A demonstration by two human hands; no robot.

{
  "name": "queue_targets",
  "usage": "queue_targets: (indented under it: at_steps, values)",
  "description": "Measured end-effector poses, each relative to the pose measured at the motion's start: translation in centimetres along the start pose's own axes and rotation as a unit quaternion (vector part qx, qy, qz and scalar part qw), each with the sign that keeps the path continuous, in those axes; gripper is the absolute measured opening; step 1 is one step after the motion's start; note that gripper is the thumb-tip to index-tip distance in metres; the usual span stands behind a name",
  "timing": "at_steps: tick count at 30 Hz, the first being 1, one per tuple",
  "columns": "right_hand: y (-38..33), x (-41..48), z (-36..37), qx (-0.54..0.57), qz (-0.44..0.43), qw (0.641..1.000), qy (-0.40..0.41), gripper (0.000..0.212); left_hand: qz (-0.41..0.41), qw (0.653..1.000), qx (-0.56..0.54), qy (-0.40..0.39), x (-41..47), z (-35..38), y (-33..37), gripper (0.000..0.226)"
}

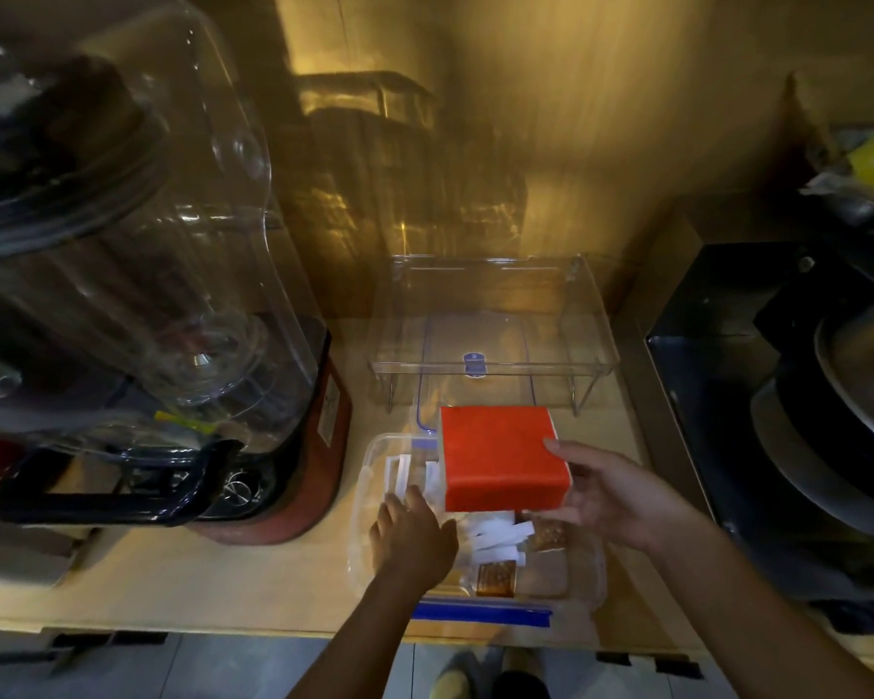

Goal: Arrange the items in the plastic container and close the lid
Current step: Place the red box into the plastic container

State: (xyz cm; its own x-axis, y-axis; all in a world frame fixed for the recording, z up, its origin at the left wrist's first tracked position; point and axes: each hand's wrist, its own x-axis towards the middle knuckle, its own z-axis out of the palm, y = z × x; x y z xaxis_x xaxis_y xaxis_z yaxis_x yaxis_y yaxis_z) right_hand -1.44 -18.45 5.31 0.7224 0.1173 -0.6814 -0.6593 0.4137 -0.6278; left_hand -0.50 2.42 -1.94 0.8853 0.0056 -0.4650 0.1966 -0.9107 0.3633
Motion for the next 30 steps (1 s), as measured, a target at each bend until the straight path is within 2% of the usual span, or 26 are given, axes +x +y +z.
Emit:
queue_targets:
  at_steps: [4, 7, 9, 11, 16, 19, 20, 22, 24, 26, 28, 30]
  values:
    - [0.6, -0.2, 0.3, 0.035, 0.059, 0.998, -0.003, 0.054, -0.028, 0.998, 0.055, 0.002, 0.8, 0.7, 0.1, 0.079]
    - [0.9, -0.2, 0.2, 0.034, 0.04, 0.999, 0.003, 0.056, -0.064, 0.997, 0.024, 0.032, 1.7, 1.0, 0.7, 0.088]
    - [0.9, -0.1, -0.1, 0.038, 0.022, 0.999, 0.014, 0.057, -0.094, 0.995, -0.015, 0.019, 2.4, 0.8, 0.9, 0.09]
    - [0.7, -0.2, -0.3, 0.037, 0.005, 0.999, 0.017, 0.055, -0.085, 0.996, -0.016, -0.009, 2.9, 0.8, 0.9, 0.085]
    - [0.5, -0.3, -0.5, 0.022, -0.018, 0.999, 0.022, 0.058, 0.065, 0.992, -0.053, -0.09, 2.0, 1.7, 0.6, 0.062]
    - [0.6, 0.0, -0.1, -0.004, -0.021, 1.0, 0.021, 0.052, 0.207, 0.959, -0.099, -0.166, 1.0, 0.8, 1.0, 0.045]
    - [0.7, 0.1, 0.1, -0.017, -0.022, 0.999, 0.021, 0.05, 0.241, 0.945, -0.113, -0.193, 0.7, 0.5, 1.0, 0.046]
    - [0.9, 0.4, 0.6, -0.033, -0.025, 0.999, 0.021, 0.049, 0.231, 0.936, -0.159, -0.213, 0.3, 0.2, 0.9, 0.053]
    - [1.2, 0.8, 1.0, -0.04, -0.027, 0.999, 0.018, 0.049, 0.226, 0.962, -0.108, -0.113, 0.4, 0.2, 0.5, 0.052]
    - [1.7, 1.3, 1.4, -0.047, -0.026, 0.998, 0.016, 0.048, 0.217, 0.975, 0.043, -0.02, 0.8, 0.6, -0.3, 0.056]
    - [2.1, 1.8, 1.8, -0.052, -0.023, 0.998, 0.013, 0.045, 0.177, 0.974, 0.137, -0.021, 1.0, 0.6, -1.0, 0.063]
    - [2.7, 2.3, 2.2, -0.059, -0.02, 0.998, 0.013, 0.042, 0.148, 0.975, 0.159, -0.051, 1.0, 0.4, -1.4, 0.064]
